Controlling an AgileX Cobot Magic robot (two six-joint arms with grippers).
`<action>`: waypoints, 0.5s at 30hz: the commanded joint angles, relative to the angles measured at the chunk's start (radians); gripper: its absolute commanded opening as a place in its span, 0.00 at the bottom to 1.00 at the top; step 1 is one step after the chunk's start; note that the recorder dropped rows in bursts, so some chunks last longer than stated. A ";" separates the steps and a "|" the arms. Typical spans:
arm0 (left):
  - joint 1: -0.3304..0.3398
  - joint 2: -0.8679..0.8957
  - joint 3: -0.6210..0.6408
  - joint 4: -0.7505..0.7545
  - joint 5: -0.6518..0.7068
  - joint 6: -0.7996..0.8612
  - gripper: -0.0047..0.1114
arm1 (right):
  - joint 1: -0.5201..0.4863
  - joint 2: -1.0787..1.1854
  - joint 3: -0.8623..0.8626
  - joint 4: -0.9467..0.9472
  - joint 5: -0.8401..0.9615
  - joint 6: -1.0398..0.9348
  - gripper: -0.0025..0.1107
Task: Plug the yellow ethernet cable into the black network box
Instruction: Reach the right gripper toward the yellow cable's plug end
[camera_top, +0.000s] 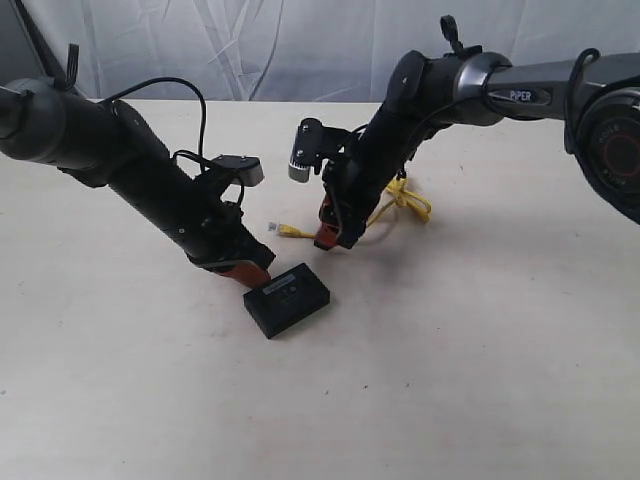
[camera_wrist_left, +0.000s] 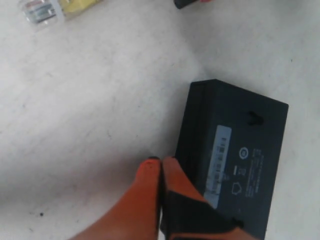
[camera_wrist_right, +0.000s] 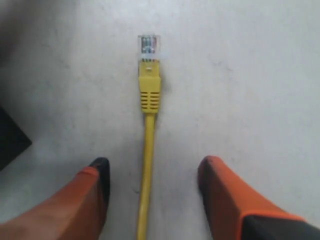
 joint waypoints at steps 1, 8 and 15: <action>-0.002 0.002 -0.001 -0.007 -0.002 -0.004 0.04 | 0.018 0.006 -0.006 0.011 -0.034 -0.007 0.50; -0.002 0.002 -0.001 -0.007 -0.002 -0.004 0.04 | 0.045 0.033 -0.006 0.001 -0.142 -0.007 0.45; -0.002 0.002 -0.001 -0.007 -0.002 -0.004 0.04 | 0.047 0.052 -0.006 -0.007 -0.090 -0.007 0.10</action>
